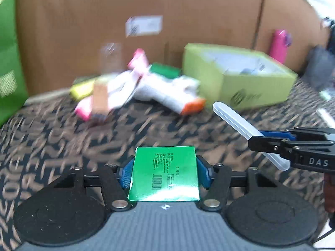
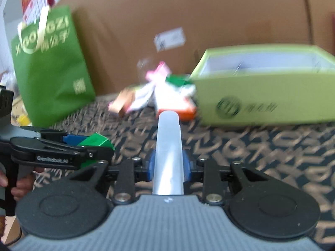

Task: Organize objects
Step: 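Grasp the green box with left tool while right tool grasps the clear toothbrush case, then carry the green box and toothbrush case into the lime-green box and release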

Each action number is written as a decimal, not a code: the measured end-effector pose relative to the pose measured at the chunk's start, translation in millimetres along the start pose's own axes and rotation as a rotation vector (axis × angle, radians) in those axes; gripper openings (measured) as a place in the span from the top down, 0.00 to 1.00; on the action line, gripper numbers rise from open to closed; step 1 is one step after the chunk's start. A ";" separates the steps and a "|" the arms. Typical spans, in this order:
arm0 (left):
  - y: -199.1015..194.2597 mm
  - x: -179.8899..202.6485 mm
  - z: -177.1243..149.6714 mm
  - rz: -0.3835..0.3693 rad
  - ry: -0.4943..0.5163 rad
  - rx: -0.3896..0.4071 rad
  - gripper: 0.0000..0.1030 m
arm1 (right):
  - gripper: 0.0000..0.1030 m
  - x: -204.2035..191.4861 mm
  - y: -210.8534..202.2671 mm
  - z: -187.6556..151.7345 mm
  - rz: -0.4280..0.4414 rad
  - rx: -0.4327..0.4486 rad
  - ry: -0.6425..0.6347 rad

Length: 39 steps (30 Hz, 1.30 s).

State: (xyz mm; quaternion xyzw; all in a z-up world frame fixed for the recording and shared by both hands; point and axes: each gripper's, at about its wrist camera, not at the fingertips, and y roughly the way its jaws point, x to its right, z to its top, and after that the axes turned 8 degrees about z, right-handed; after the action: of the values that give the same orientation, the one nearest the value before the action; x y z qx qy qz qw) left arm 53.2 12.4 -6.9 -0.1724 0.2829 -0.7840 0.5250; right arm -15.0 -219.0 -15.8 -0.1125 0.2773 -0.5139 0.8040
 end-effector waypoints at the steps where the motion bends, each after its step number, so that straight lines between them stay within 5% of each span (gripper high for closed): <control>1: -3.7 5.2 9.6 -0.023 0.008 0.028 0.39 | 0.74 2.1 -10.2 6.6 -0.020 0.029 -0.015; 8: -6.5 50.4 87.2 -0.176 0.042 0.192 0.39 | 0.74 31.8 -50.4 62.7 -0.217 0.198 -0.116; 15: 51.2 103.4 150.2 -0.168 0.058 0.224 0.39 | 0.74 76.3 -41.4 108.2 -0.388 0.292 -0.151; 22: 124.0 131.0 160.9 -0.124 0.053 0.129 0.39 | 0.74 133.0 -4.7 120.2 -0.437 0.271 -0.077; 29: 144.8 136.0 158.8 -0.108 0.068 0.107 0.39 | 0.74 159.9 19.8 105.8 -0.459 0.192 -0.068; 31: 146.8 132.4 156.6 -0.130 0.053 0.107 0.31 | 0.72 163.1 25.4 101.6 -0.456 0.155 -0.078; 33: 146.4 123.9 153.4 -0.151 0.016 0.087 0.15 | 0.42 163.2 25.3 97.2 -0.450 0.126 -0.078; 35: 140.2 115.4 149.7 -0.152 -0.023 0.088 0.14 | 0.24 152.3 15.0 93.0 -0.461 0.169 -0.095; 39: 114.7 98.9 141.1 -0.182 -0.065 0.125 0.13 | 0.14 127.3 -7.3 91.1 -0.459 0.240 -0.124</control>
State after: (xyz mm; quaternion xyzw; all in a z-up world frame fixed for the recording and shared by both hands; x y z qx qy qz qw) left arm 177.9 -148.8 29.0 -0.1895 0.1995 -0.8387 0.4700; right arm 71.0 -344.8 20.4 -0.1076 0.1321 -0.7040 0.6895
